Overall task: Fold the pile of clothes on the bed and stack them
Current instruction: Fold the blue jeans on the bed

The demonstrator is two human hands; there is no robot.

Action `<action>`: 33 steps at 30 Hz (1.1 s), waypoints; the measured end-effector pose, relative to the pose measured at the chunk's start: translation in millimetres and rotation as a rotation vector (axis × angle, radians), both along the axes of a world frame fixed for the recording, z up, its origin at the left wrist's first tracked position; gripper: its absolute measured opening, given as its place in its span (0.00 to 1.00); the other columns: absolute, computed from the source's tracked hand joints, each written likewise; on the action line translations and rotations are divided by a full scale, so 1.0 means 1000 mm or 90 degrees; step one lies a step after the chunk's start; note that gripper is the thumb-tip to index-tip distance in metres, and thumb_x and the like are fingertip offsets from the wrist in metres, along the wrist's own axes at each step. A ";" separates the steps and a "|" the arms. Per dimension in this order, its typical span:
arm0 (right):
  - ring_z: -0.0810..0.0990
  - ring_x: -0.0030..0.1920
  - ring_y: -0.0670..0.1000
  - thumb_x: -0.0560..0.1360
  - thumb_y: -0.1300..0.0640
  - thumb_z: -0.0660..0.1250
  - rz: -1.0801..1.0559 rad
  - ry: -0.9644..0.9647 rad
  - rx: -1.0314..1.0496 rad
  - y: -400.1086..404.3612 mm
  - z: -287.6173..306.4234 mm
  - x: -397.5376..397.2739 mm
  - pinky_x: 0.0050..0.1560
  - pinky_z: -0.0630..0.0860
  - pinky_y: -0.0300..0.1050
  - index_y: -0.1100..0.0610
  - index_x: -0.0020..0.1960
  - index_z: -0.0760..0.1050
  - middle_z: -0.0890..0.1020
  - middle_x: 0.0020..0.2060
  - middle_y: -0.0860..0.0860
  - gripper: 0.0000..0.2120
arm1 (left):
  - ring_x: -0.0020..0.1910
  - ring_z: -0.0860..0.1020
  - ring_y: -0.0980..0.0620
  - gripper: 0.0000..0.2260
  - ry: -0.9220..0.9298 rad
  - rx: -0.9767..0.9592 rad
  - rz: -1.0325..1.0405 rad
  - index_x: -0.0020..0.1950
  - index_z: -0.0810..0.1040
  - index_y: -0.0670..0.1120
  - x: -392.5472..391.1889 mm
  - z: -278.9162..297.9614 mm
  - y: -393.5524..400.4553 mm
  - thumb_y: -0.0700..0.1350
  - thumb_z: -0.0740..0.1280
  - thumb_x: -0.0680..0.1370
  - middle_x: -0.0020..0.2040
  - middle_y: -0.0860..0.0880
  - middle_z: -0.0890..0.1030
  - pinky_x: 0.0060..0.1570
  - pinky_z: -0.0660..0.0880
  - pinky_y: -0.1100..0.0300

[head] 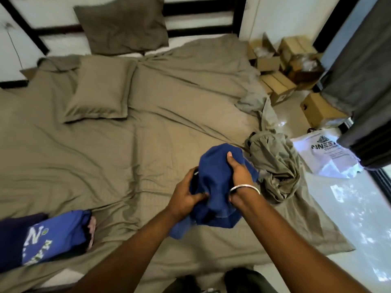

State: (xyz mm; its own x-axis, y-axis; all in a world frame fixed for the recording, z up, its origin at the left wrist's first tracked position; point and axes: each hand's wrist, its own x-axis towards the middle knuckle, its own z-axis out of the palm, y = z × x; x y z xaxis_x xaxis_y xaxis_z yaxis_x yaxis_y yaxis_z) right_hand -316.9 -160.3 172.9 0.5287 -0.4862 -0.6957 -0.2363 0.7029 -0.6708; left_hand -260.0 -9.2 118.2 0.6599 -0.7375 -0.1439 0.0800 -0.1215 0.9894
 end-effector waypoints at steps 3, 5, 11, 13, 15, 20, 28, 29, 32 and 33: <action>0.82 0.53 0.59 0.76 0.55 0.66 -0.013 -0.166 0.126 0.011 0.033 0.004 0.54 0.77 0.53 0.63 0.61 0.76 0.83 0.53 0.59 0.17 | 0.46 0.78 0.52 0.06 0.033 -0.007 0.156 0.50 0.77 0.44 0.013 0.026 0.007 0.42 0.68 0.74 0.45 0.48 0.81 0.50 0.75 0.55; 0.81 0.47 0.57 0.69 0.63 0.65 0.037 -0.261 0.134 0.017 0.055 0.005 0.50 0.76 0.50 0.61 0.58 0.75 0.81 0.49 0.58 0.17 | 0.39 0.74 0.52 0.05 0.053 -0.036 0.248 0.44 0.75 0.41 0.027 0.044 0.012 0.34 0.63 0.79 0.38 0.46 0.78 0.43 0.75 0.57; 0.75 0.64 0.54 0.60 0.63 0.75 0.409 -0.393 -0.331 0.020 0.078 -0.017 0.60 0.75 0.47 0.48 0.77 0.58 0.72 0.68 0.52 0.49 | 0.36 0.77 0.54 0.13 0.205 -0.093 0.236 0.45 0.74 0.45 0.056 0.105 0.041 0.33 0.55 0.82 0.38 0.49 0.79 0.41 0.75 0.59; 0.67 0.73 0.49 0.64 0.62 0.79 0.548 -0.377 -0.539 0.035 0.082 -0.028 0.70 0.67 0.42 0.53 0.78 0.56 0.67 0.74 0.47 0.49 | 0.40 0.78 0.53 0.12 0.194 -0.094 0.258 0.48 0.75 0.47 0.061 0.123 0.051 0.34 0.55 0.82 0.42 0.49 0.79 0.40 0.76 0.61; 0.70 0.71 0.47 0.66 0.60 0.79 0.541 -0.334 -0.632 0.055 0.081 -0.030 0.69 0.68 0.41 0.54 0.76 0.63 0.72 0.70 0.44 0.43 | 0.36 0.78 0.55 0.12 0.243 -0.130 0.244 0.44 0.74 0.45 0.062 0.139 0.056 0.37 0.55 0.83 0.37 0.49 0.80 0.34 0.77 0.65; 0.82 0.51 0.50 0.67 0.69 0.61 0.144 -0.263 -0.625 0.073 0.095 -0.014 0.57 0.77 0.49 0.57 0.52 0.80 0.85 0.47 0.51 0.17 | 0.47 0.81 0.49 0.14 0.351 -0.287 0.168 0.49 0.82 0.40 0.055 0.159 0.075 0.49 0.61 0.81 0.45 0.42 0.83 0.51 0.76 0.59; 0.78 0.43 0.57 0.78 0.71 0.59 -0.023 -0.196 -0.357 0.062 0.136 -0.003 0.44 0.78 0.51 0.59 0.46 0.77 0.79 0.42 0.59 0.12 | 0.62 0.78 0.54 0.45 -0.063 -0.101 -0.046 0.76 0.61 0.47 0.020 0.154 0.071 0.42 0.79 0.64 0.65 0.48 0.77 0.56 0.76 0.63; 0.77 0.41 0.57 0.78 0.71 0.58 -0.038 -0.183 -0.326 0.059 0.141 -0.003 0.40 0.78 0.48 0.61 0.47 0.76 0.78 0.41 0.59 0.10 | 0.68 0.73 0.53 0.45 -0.136 -0.065 -0.042 0.76 0.62 0.47 0.015 0.155 0.069 0.52 0.80 0.64 0.69 0.48 0.74 0.63 0.72 0.62; 0.77 0.38 0.57 0.79 0.66 0.60 -0.080 -0.129 -0.174 0.046 0.156 -0.005 0.36 0.75 0.48 0.62 0.51 0.75 0.78 0.40 0.58 0.06 | 0.75 0.64 0.52 0.44 -0.260 -0.041 -0.067 0.76 0.62 0.53 -0.004 0.150 0.058 0.69 0.72 0.66 0.75 0.49 0.67 0.73 0.63 0.56; 0.78 0.38 0.57 0.79 0.64 0.60 -0.087 -0.112 -0.133 0.040 0.160 -0.006 0.36 0.75 0.50 0.63 0.52 0.75 0.79 0.41 0.58 0.06 | 0.73 0.67 0.54 0.43 -0.254 -0.039 -0.074 0.76 0.64 0.52 -0.012 0.148 0.052 0.66 0.73 0.66 0.74 0.51 0.69 0.71 0.66 0.56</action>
State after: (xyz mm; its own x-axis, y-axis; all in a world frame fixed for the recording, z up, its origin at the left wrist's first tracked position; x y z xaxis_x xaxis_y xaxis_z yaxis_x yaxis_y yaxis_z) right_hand -322.9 -119.9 332.4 0.5521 -0.6843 -0.4763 -0.0165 0.5621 -0.8269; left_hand -272.2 43.0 265.8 0.5665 -0.8098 0.1525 -0.3211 -0.0466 0.9459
